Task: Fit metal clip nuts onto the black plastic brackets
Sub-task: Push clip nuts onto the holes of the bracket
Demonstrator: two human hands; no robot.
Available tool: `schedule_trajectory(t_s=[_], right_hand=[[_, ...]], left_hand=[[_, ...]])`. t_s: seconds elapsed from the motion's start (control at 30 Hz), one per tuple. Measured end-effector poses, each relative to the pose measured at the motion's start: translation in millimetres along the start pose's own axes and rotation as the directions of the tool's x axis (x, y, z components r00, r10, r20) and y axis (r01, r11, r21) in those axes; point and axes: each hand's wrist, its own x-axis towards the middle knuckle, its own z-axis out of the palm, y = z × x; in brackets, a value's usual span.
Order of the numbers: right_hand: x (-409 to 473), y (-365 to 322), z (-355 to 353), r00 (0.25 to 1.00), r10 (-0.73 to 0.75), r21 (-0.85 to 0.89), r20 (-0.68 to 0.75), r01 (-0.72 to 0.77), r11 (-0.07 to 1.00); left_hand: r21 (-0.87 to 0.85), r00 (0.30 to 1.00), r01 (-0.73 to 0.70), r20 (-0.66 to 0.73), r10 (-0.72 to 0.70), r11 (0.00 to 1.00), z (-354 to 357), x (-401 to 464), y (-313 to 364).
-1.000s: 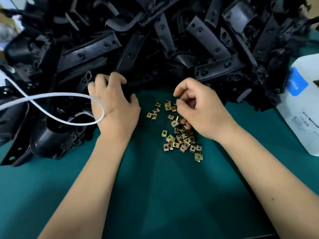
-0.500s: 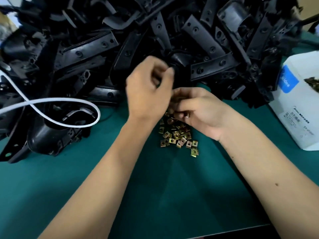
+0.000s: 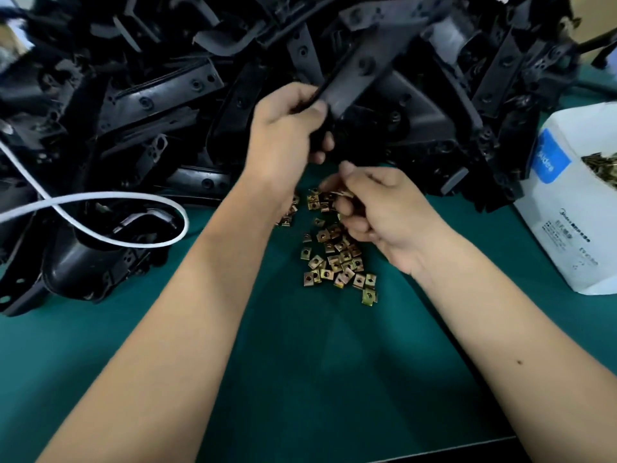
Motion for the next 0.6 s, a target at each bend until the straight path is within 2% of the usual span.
schedule_trajectory(t_s=[0.07, 0.17, 0.2, 0.27, 0.33, 0.4, 0.43, 0.5, 0.53, 0.6], right_hand=[[2, -3, -2, 0.999, 0.040, 0.149, -0.011, -0.038, 0.988], [5, -11, -10, 0.992, 0.121, 0.427, 0.025, -0.120, 0.896], [6, -12, -13, 0.993, 0.107, 0.431, 0.039, -0.113, 0.895], [6, -11, -15, 0.998, 0.048, 0.304, 0.033, -0.056, 0.951], [4, -8, -13, 1.000, 0.017, 0.199, -0.001, -0.017, 0.980], [4, -6, -10, 1.000, 0.002, 0.238, -0.023, 0.004, 0.971], [3, -6, -9, 0.999, -0.036, 0.252, -0.027, 0.042, 0.967], [1, -8, -9, 0.986, -0.165, 0.191, 0.012, 0.160, 0.968], [-1, -9, -8, 0.971, -0.228, 0.161, 0.069, 0.215, 0.963], [-4, -9, -5, 0.925, -0.301, 0.161, 0.231, 0.269, 0.950]], left_hand=[[0.027, 0.999, -0.035, -0.003, 0.035, 0.999, -24, -13, -11], [0.284, 0.986, -0.168, 0.043, 0.162, 0.944, -62, -26, -31], [0.352, 0.983, -0.182, 0.059, 0.172, 0.918, -70, -29, -35], [0.461, 0.976, -0.215, 0.061, 0.211, 0.861, -77, -30, -38], [0.590, 0.937, -0.317, 0.074, 0.342, 0.742, -76, -29, -37], [0.663, 0.892, -0.411, 0.153, 0.425, 0.626, -76, -30, -33], [0.671, 0.894, -0.425, 0.204, 0.400, 0.607, -75, -32, -30], [0.665, 0.918, -0.396, 0.294, 0.265, 0.633, -72, -38, -27], [0.625, 0.925, -0.369, 0.318, 0.208, 0.688, -68, -41, -24], [0.383, 0.933, -0.256, 0.339, 0.123, 0.887, -59, -47, -16]])
